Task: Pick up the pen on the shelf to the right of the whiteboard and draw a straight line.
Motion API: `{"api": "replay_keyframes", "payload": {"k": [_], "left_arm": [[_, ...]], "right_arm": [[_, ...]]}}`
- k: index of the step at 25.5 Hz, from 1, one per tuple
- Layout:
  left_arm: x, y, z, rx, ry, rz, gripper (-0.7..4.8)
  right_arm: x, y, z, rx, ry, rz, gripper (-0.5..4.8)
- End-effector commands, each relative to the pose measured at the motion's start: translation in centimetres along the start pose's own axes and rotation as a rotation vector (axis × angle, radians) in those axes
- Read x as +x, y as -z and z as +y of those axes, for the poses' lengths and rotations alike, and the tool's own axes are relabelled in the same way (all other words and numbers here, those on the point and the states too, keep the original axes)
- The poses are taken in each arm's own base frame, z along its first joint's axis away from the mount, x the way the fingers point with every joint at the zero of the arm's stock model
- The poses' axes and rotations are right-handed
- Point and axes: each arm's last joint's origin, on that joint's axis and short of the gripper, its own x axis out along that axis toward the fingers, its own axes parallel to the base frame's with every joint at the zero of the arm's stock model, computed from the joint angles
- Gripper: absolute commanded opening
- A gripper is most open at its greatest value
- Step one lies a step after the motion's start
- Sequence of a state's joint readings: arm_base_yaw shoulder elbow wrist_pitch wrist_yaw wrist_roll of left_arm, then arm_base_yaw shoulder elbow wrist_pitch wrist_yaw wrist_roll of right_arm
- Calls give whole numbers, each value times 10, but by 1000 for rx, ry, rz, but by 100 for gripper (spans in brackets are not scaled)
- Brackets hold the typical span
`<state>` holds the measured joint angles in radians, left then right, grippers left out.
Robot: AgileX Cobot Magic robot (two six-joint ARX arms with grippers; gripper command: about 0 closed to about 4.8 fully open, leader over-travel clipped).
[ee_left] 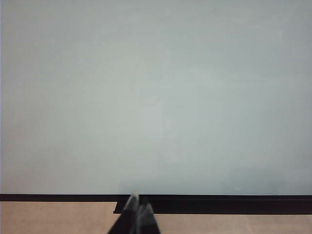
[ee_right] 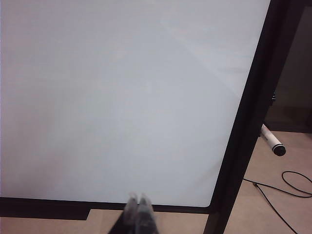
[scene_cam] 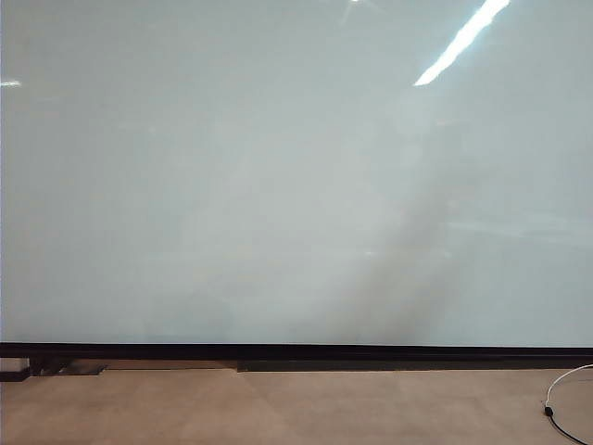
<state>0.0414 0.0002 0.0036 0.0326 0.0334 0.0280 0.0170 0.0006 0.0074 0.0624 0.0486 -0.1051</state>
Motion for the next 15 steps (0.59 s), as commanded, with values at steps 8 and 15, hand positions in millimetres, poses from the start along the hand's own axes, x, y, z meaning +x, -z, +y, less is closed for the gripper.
{"api": "replay_keyframes", "payload": {"k": [8,15], "left_arm": [[0,-2,0,-2,-3,-10,-5],[0,-2,0,-2,-4,-11,-5]], "right_arm": [[0,5,1,2,-6,36,8],[0,5,1,35,-14,30,8]]}}
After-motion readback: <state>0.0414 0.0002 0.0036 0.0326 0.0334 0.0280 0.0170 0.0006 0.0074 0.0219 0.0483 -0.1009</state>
